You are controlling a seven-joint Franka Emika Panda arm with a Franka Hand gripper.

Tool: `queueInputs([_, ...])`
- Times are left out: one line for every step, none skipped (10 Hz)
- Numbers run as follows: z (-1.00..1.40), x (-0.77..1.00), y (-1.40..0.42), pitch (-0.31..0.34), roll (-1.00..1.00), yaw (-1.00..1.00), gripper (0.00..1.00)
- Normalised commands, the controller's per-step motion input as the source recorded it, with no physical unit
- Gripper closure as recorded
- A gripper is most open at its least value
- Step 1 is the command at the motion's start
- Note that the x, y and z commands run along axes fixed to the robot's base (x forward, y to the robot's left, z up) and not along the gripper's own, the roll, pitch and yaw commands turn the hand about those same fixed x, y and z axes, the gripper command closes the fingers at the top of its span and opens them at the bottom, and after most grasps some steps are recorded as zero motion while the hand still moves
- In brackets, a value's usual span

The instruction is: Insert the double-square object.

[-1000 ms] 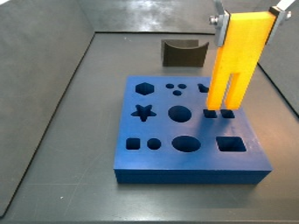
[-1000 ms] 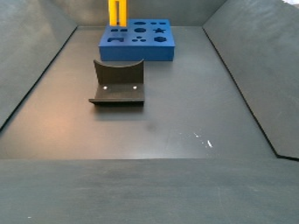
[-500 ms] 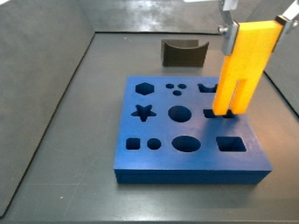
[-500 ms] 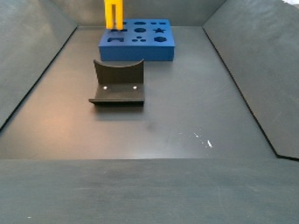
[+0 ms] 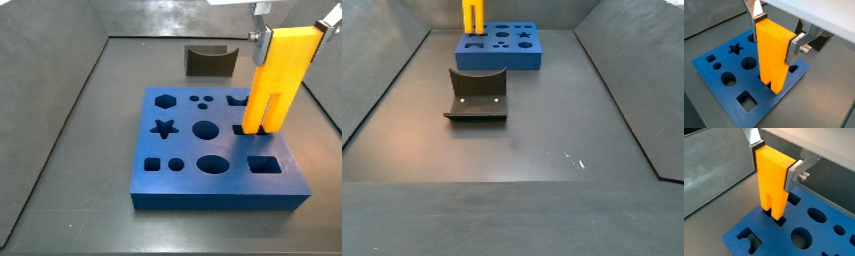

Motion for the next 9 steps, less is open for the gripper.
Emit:
queueInputs([-0.04, 0.0, 0.0, 0.039, 0.08, -0.01, 1.0])
queueInputs([-0.05, 0.0, 0.0, 0.034, 0.09, 0.0, 1.0])
queueInputs([-0.1, -0.04, 0.0, 0.017, 0.08, -0.02, 1.0])
queueInputs([-0.08, -0.01, 0.0, 0.0, 0.07, -0.01, 1.0])
queueInputs([-0.13, -0.05, 0.0, 0.0, 0.08, -0.02, 1.0])
queueInputs([-0.13, -0.09, 0.0, 0.0, 0.07, -0.03, 1.0])
queueInputs([-0.11, -0.14, 0.0, 0.0, 0.05, -0.03, 1.0])
queueInputs([-0.1, -0.15, 0.0, 0.0, 0.04, -0.02, 1.0])
queueInputs([-0.12, -0.19, 0.0, 0.0, 0.05, -0.03, 1.0])
